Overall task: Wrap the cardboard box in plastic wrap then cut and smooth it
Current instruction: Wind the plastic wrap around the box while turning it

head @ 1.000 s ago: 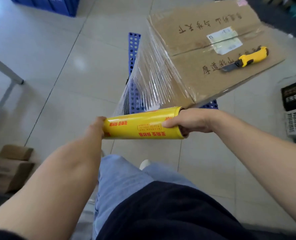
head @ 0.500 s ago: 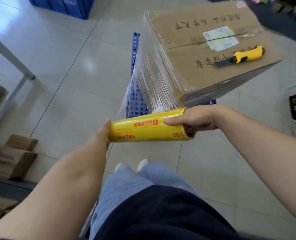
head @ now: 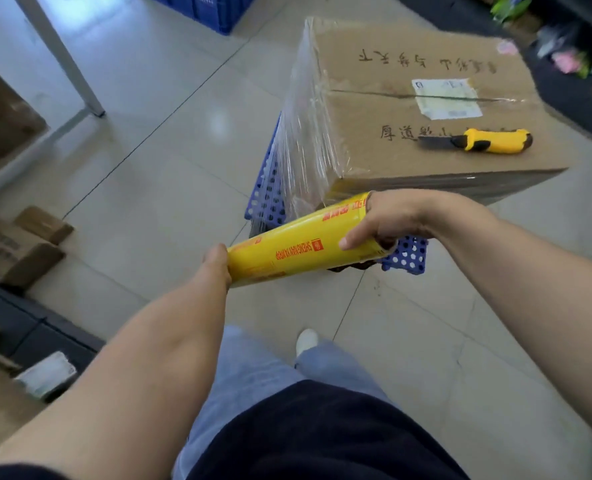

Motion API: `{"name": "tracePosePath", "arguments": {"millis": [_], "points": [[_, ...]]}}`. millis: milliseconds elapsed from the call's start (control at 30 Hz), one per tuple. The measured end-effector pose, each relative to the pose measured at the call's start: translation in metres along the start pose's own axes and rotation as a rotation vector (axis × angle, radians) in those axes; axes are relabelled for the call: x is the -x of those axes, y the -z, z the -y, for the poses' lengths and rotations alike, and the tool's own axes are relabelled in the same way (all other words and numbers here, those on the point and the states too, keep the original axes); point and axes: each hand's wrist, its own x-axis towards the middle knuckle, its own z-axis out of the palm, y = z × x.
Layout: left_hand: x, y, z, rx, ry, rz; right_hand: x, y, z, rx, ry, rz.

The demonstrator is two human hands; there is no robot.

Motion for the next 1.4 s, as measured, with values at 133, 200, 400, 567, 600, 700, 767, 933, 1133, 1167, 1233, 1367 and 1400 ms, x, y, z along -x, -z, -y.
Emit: {"name": "tracePosePath", "arguments": {"millis": [133, 200, 400, 567, 600, 700, 767, 933, 1133, 1167, 1233, 1367, 1400], "points": [[0.005, -0.015, 0.039, 0.202, 0.057, -0.016, 0.001, -0.001, -0.012, 0.058, 0.100, -0.107], [0.009, -0.021, 0.060, 0.263, 0.108, 0.019, -0.003, -0.005, -0.025, 0.027, 0.187, -0.195], [0.022, -0.032, 0.105, 0.460, 0.179, 0.044, -0.001, -0.002, -0.057, -0.048, 0.276, -0.195], [0.037, -0.041, 0.104, 0.485, 0.151, 0.021, -0.002, -0.004, -0.068, -0.044, 0.290, -0.389], [0.039, -0.043, 0.105, 0.486, 0.151, 0.014, -0.003, -0.005, -0.068, -0.054, 0.299, -0.403], [0.042, -0.049, 0.116, 0.474, 0.147, 0.018, -0.003, -0.005, -0.077, -0.060, 0.308, -0.416], [0.045, -0.058, 0.125, 0.462, 0.141, 0.039, -0.003, -0.004, -0.088, -0.039, 0.293, -0.430], [0.064, -0.080, 0.138, 0.421, 0.126, 0.049, 0.006, -0.004, -0.108, -0.009, 0.386, -0.524], [0.078, -0.101, 0.146, 0.576, 0.167, 0.019, 0.010, 0.014, -0.111, 0.189, 0.458, -0.527], [0.080, -0.108, 0.149, 0.597, 0.161, 0.012, 0.009, 0.017, -0.115, 0.183, 0.474, -0.479], [0.082, -0.127, 0.157, 0.656, 0.150, -0.003, 0.007, 0.026, -0.124, 0.201, 0.517, -0.424], [0.091, -0.167, 0.188, 0.808, 0.153, -0.026, 0.006, 0.042, -0.143, 0.322, 0.599, -0.376], [0.092, -0.175, 0.195, 0.849, 0.146, -0.030, 0.005, 0.044, -0.149, 0.332, 0.631, -0.378]]}}
